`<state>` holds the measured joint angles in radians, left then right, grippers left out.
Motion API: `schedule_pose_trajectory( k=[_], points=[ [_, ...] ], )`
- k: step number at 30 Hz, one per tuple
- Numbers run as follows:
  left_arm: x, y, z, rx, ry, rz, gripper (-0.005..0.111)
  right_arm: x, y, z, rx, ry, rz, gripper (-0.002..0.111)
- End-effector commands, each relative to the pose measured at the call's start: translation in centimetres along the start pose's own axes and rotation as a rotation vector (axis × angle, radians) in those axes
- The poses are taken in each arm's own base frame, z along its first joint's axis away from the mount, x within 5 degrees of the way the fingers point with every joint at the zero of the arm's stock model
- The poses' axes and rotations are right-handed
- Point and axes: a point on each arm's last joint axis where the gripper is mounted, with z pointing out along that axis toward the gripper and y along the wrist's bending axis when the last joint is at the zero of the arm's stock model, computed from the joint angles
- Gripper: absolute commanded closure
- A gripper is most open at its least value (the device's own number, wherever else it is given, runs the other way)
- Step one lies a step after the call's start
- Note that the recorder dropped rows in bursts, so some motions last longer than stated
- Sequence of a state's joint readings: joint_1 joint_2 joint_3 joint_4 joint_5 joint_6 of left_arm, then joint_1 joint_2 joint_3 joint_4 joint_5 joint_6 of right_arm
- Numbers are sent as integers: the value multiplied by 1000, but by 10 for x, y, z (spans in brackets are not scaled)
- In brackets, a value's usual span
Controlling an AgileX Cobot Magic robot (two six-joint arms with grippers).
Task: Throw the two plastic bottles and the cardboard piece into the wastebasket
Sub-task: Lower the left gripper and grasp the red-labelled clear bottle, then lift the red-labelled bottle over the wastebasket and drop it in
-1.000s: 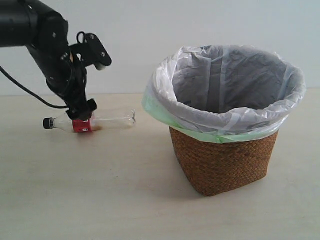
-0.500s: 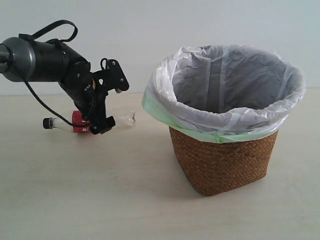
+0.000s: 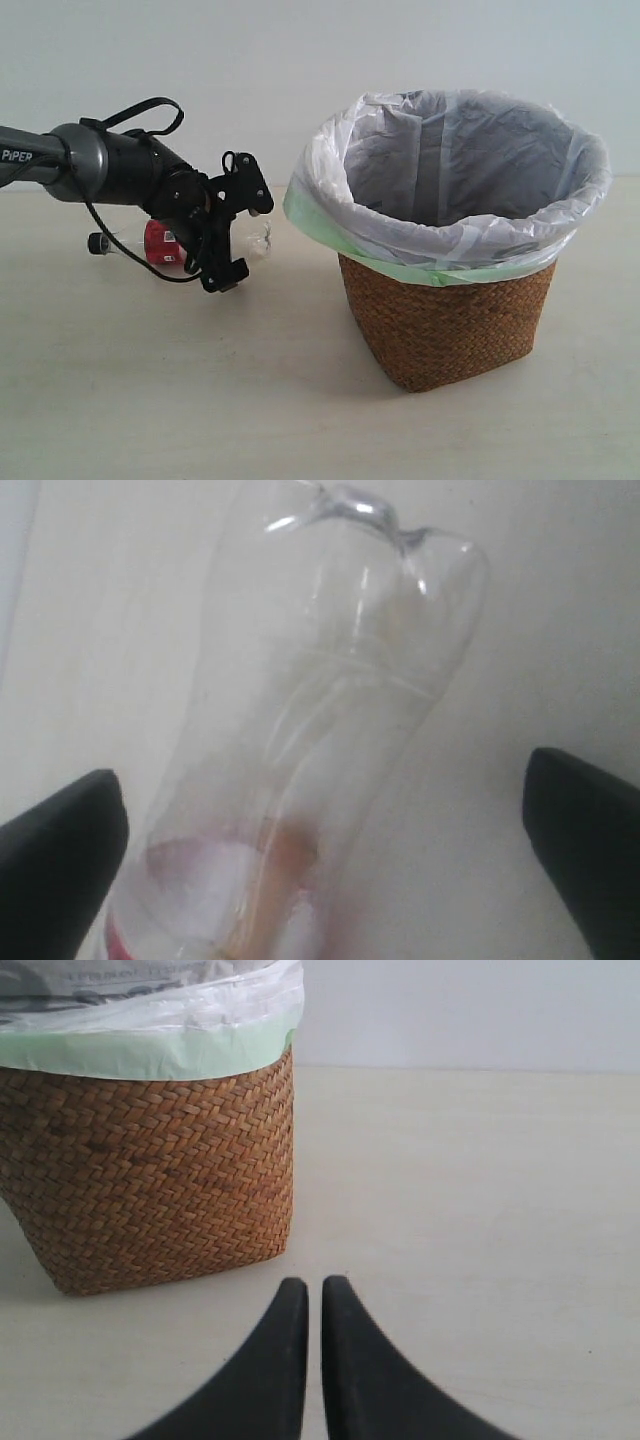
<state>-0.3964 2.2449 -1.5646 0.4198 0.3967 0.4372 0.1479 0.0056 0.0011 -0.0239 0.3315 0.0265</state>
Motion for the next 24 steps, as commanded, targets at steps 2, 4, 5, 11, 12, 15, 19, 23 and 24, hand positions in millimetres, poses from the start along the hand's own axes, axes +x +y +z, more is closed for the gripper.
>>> schedule_pose_trajectory(
  k=[2,4,5,11,12,15,19,23,24],
  points=[
    [-2,2,0,-11,-31,-16,4,-1,0,-1,1,-16,-11,106],
    [-2,2,2,-16,-43,-16,14,-1,0,-1,1,-16,-11,106],
    [-3,2,3,-19,-53,-16,22,-1,0,-1,1,-16,-11,106],
    [4,-2,7,12,3,-62,91,-1,0,-1,1,-16,-11,106],
    [6,-3,7,23,28,-60,104,-1,0,-1,1,-16,-11,106],
    [11,-2,2,45,107,-92,103,-1,0,-1,1,-16,-11,106],
    [14,5,-12,28,169,-152,103,-1,0,-1,1,-16,-11,106],
    [9,19,-39,-15,155,-234,103,-1,0,-1,1,-16,-11,106],
    [7,23,-46,-25,148,-253,103,-1,0,-1,1,-16,-11,106]
  ],
)
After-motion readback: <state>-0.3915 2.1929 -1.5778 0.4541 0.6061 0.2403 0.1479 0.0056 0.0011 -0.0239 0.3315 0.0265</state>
